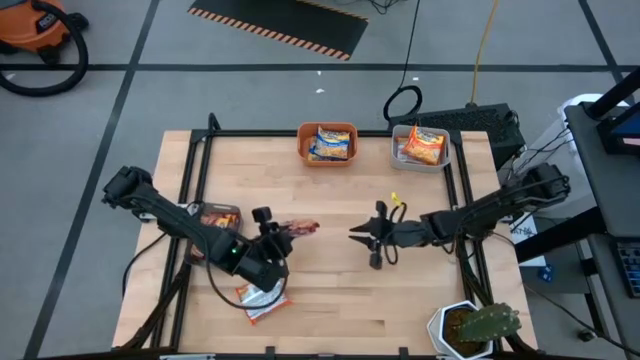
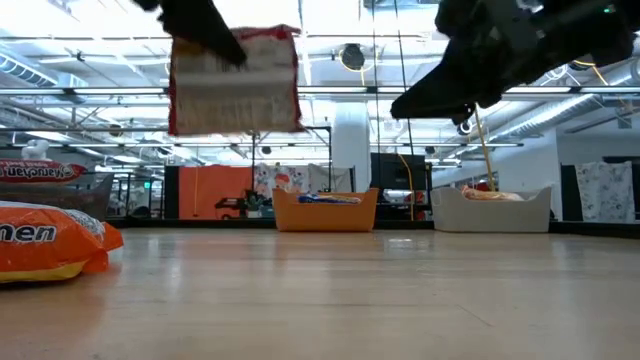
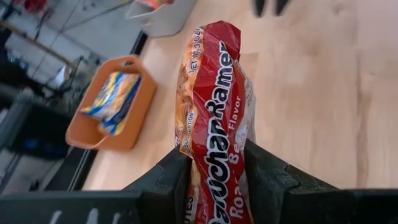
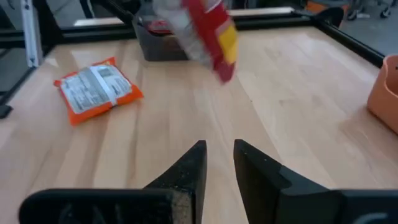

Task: Sort Maruchan noodles
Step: Put the red noodle pack into the black bin

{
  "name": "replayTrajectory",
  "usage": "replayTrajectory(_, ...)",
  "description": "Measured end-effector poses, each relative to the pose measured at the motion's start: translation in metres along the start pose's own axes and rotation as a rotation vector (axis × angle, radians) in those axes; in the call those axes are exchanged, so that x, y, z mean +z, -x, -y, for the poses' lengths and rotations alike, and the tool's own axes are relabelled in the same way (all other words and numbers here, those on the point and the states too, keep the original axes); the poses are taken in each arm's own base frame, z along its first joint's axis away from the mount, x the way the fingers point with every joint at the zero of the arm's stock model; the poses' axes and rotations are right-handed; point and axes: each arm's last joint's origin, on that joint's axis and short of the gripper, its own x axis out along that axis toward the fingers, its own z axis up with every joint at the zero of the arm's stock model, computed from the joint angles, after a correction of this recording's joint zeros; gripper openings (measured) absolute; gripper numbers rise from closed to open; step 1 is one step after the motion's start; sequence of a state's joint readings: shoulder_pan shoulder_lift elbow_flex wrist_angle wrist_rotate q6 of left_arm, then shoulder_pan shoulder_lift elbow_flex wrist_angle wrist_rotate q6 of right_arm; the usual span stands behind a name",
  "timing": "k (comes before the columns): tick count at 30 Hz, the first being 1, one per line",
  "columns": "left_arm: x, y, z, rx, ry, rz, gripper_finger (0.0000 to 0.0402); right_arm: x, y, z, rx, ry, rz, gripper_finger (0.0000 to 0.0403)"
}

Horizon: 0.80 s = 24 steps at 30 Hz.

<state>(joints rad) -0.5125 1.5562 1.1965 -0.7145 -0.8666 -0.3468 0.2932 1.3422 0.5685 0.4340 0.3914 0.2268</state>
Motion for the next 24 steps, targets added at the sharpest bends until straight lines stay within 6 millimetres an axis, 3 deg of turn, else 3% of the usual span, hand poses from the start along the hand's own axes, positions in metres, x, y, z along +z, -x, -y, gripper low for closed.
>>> replayTrajectory(7, 0.014, 0.025, -0.026, 0.054, 0.095, -0.119, 0.0122, -0.001, 0.008, -0.007, 0.037, 0.009, 0.014, 0.0075)
replayTrajectory(12, 0.011, 0.039, -0.043, 0.098, 0.13, -0.242, 0.0122, -0.002, 0.008, -0.006, 0.036, 0.012, 0.009, 0.0075)
replayTrajectory(18, -0.003, 0.044, -0.058, 0.138, 0.247, -0.471, 0.0122, -0.004, 0.008, -0.006, 0.031, 0.018, -0.012, 0.0075)
replayTrajectory(24, -0.006, 0.041, -0.056, 0.037, 0.357, -0.639, 0.0122, -0.005, 0.008, -0.006, 0.029, 0.023, -0.017, 0.0075)
